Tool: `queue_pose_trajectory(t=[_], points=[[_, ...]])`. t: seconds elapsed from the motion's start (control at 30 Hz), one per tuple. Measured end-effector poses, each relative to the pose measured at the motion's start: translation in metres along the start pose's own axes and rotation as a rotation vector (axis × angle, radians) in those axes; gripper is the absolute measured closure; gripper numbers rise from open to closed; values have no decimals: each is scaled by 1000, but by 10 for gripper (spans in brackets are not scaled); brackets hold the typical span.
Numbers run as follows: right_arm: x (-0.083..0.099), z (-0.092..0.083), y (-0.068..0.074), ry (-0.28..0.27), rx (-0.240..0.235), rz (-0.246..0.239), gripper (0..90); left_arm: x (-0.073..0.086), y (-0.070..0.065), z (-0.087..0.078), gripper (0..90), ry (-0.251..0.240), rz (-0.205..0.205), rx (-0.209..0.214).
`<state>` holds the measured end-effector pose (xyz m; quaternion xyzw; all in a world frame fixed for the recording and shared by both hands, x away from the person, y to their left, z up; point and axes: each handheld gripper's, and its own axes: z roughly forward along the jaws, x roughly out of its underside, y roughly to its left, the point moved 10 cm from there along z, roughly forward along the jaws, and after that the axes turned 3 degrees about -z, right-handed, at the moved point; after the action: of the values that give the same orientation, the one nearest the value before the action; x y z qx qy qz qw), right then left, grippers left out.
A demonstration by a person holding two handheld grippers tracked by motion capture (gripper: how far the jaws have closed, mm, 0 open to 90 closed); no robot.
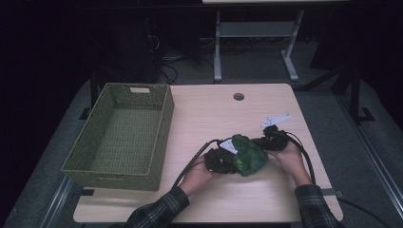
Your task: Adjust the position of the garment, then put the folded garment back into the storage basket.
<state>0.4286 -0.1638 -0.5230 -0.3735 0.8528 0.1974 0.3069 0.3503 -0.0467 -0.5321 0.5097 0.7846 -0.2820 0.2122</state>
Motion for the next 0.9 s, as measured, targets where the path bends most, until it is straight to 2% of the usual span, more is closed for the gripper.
queue_pose_trajectory(t=[0.2,0.27,0.5,0.6,0.7,0.8,0.9], points=[[12,-8,12,5,-23,-10,900,6,21,-14,884,3,-18,-54],[15,-11,15,2,-23,-16,900,7,25,-17,884,-7,-36,-62],[25,-16,22,-10,-54,1,900,10,40,-28,880,-16,-43,-82],[30,-21,21,-17,-32,17,888,10,41,-33,856,-20,-42,-85],[34,-32,18,-63,12,29,806,9,39,-44,812,-34,-37,-88],[42,-43,14,-95,61,49,679,6,38,-55,742,-51,-20,-97],[53,-49,14,-114,88,75,551,2,37,-64,637,-53,-8,-101]])
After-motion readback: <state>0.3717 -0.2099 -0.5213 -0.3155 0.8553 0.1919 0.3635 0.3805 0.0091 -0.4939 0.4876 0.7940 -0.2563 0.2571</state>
